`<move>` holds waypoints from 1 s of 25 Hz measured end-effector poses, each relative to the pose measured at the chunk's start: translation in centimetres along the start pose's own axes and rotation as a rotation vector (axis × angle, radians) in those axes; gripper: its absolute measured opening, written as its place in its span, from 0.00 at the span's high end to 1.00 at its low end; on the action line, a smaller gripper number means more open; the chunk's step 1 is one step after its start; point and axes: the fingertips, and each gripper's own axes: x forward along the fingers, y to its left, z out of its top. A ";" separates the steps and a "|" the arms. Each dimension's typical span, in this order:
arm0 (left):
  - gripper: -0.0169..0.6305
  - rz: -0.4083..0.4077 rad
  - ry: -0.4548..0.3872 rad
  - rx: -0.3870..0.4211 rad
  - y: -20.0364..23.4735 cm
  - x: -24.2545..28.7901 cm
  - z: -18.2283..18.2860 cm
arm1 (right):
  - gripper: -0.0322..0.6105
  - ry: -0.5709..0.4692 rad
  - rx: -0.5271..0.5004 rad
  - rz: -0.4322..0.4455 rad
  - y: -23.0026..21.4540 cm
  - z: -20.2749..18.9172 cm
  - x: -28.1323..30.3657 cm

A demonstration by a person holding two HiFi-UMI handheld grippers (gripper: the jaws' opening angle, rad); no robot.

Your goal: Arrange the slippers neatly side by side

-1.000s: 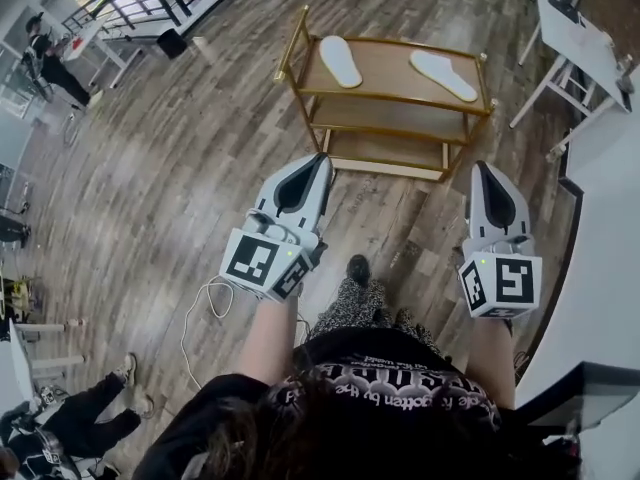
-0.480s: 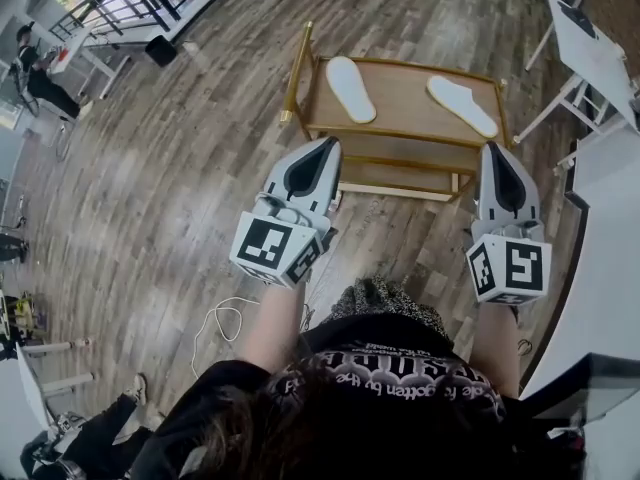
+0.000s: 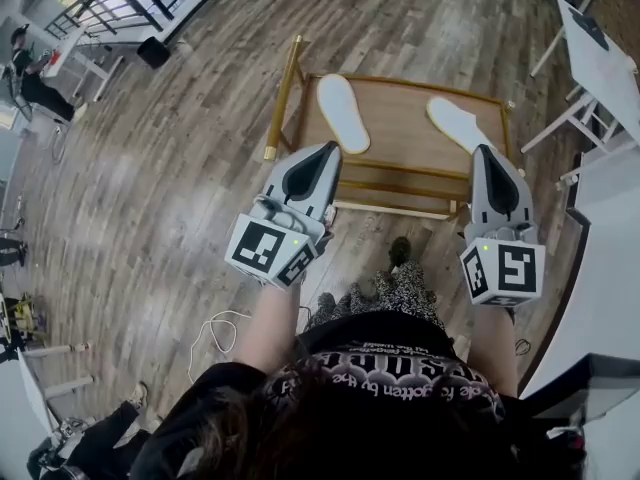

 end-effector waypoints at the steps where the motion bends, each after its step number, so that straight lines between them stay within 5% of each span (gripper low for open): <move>1: 0.99 -0.003 -0.008 -0.001 0.4 1.0 0.1 | 0.95 0.002 0.003 0.009 -0.6 -0.2 1.2; 10: 0.99 0.075 0.019 0.007 4.7 11.0 -0.9 | 0.95 0.024 -0.004 0.149 -5.6 -1.8 10.9; 18: 0.99 0.078 0.032 -0.014 7.2 14.8 -2.5 | 0.95 0.058 0.007 0.191 -7.1 -3.4 16.4; 25: 0.99 0.107 0.164 -0.084 12.5 17.1 -8.5 | 0.95 0.120 0.000 0.185 -7.0 -5.1 20.6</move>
